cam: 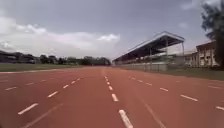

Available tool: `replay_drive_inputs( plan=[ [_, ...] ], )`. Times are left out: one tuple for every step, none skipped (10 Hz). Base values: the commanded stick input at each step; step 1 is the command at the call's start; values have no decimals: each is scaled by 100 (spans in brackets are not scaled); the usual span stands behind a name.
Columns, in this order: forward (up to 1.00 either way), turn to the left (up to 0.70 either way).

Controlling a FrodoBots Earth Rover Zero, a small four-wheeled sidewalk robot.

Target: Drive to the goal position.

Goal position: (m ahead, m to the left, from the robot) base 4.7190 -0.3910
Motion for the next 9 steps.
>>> replay_drive_inputs(
  plan=[
    [45, 0],
    [45, 0],
    [45, 0],
    [45, 0],
    [45, 0],
    [45, 0],
    [45, 0],
    [45, 0],
    [45, 0]
  ],
)
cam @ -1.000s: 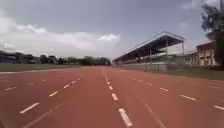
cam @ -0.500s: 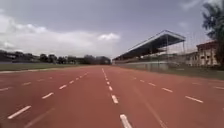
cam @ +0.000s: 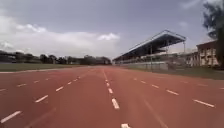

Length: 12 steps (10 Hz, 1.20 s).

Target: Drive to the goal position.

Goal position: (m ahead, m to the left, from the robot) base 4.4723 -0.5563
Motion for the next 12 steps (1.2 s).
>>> replay_drive_inputs(
  plan=[
    [45, 0],
    [45, 0],
    [45, 0],
    [45, 0],
    [45, 0],
    [45, 0],
    [45, 0],
    [45, 0],
    [45, 0],
    [45, 0],
    [45, 0],
    [45, 0]
  ],
)
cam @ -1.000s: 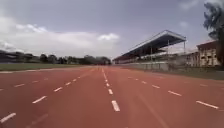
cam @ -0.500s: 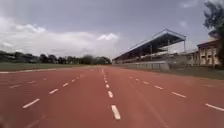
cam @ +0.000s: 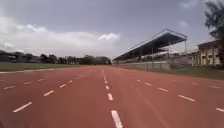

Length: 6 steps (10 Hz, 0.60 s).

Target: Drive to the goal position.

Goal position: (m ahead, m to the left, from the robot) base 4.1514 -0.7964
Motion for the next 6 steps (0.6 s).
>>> replay_drive_inputs(
  plan=[
    [45, 0],
    [45, 0],
    [45, 0],
    [45, 0],
    [45, 0],
    [45, 0]
  ],
)
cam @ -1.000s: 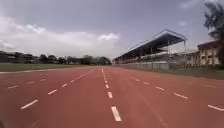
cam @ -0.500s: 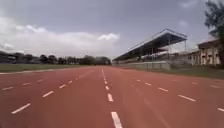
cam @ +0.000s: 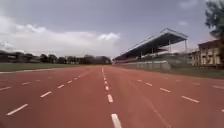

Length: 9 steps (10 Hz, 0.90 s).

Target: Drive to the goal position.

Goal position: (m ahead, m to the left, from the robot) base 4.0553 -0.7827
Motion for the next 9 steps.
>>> replay_drive_inputs(
  plan=[
    [45, 0],
    [45, 0],
    [45, 0],
    [45, 0],
    [45, 0],
    [45, 0],
    [45, 0],
    [45, 0],
    [45, 0]
  ],
)
